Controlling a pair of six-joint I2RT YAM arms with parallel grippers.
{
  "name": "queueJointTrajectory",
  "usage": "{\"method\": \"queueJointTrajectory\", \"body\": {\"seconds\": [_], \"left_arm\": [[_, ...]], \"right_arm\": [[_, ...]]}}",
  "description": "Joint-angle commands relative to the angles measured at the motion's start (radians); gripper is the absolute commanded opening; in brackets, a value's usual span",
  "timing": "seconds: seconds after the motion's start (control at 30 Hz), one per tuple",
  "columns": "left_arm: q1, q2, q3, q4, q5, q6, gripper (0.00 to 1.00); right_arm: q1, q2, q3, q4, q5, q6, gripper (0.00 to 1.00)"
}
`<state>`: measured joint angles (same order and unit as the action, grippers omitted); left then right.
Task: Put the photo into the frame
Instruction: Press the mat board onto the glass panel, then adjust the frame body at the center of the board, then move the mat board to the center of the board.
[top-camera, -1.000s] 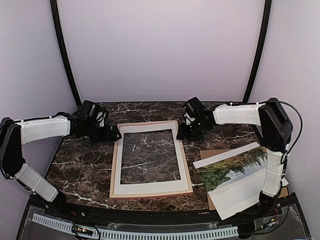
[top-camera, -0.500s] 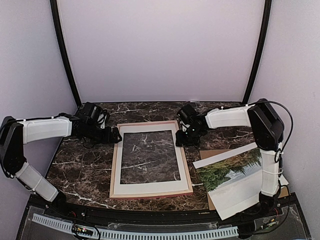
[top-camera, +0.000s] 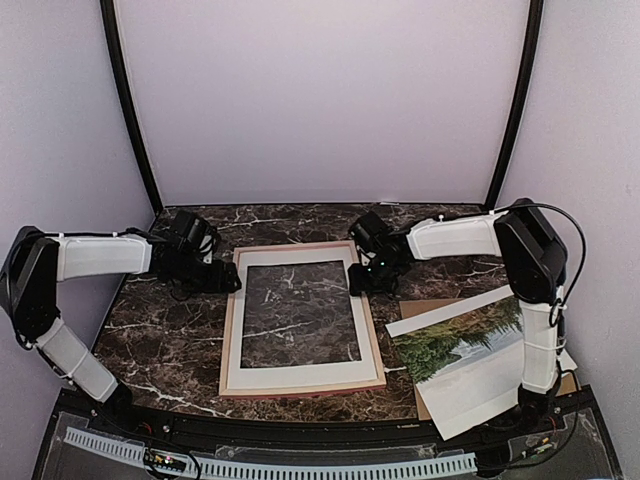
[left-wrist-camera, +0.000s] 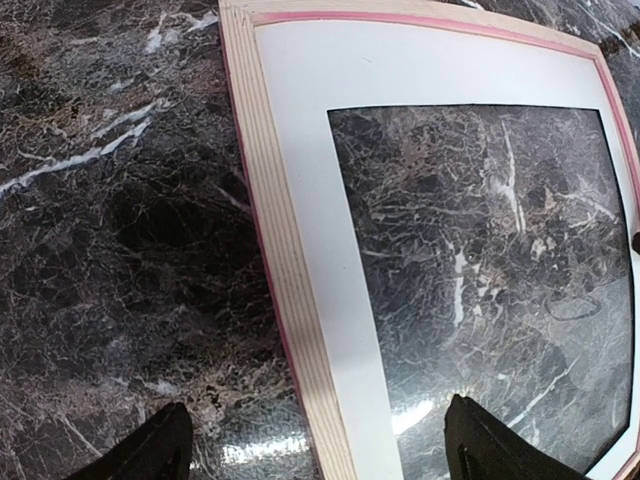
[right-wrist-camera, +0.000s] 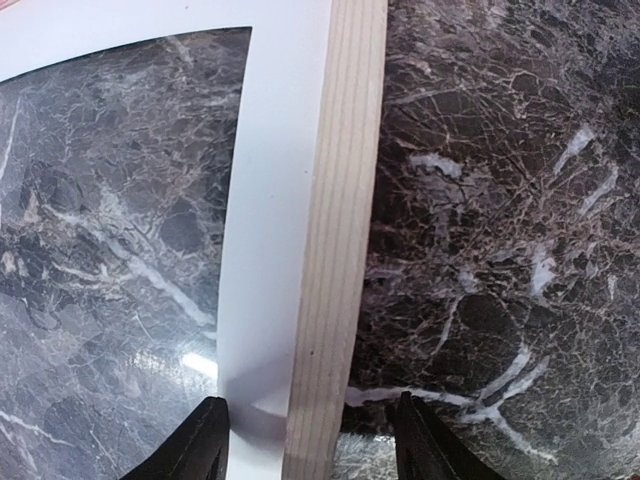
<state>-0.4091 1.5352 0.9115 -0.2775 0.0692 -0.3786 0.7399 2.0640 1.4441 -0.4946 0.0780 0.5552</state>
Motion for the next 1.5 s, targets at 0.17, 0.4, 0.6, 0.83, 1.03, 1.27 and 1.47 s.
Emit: {"method": "queueJointTrajectory", "body": {"seconds": [0.17,0.4,0.6,0.83,1.03,1.27,1.47], "left_arm": [[-0.005,0.074,0.003,-0.024,-0.02,0.016,0.79],[-0.005,0.131,0.024,-0.047,-0.073,0.028,0.74],[-0.004,0.157,0.047,-0.092,-0.193,0.04,0.72],[0.044,0.161,0.054,-0.123,-0.267,0.043,0.72],[0.064,0.1,0.049,-0.102,-0.245,0.023,0.79],[0.064,-0.003,0.031,-0.074,-0.219,0.007,0.89],[0.064,-0.045,0.042,-0.068,-0.201,0.012,0.91]], "right_arm": [[-0.023,-0.157,-0.033,0.021,-0.001,0.019,0.59],[-0.122,-0.348,-0.211,-0.017,0.023,0.025,0.62],[-0.218,-0.501,-0.374,-0.12,0.084,0.036,0.65],[-0.429,-0.633,-0.556,-0.153,0.09,0.028,0.67],[-0.525,-0.662,-0.642,-0.122,0.083,0.029,0.67],[-0.547,-0.558,-0.689,-0.005,-0.043,0.025,0.65],[-0.508,-0.458,-0.67,0.081,-0.131,0.034,0.61]]}}
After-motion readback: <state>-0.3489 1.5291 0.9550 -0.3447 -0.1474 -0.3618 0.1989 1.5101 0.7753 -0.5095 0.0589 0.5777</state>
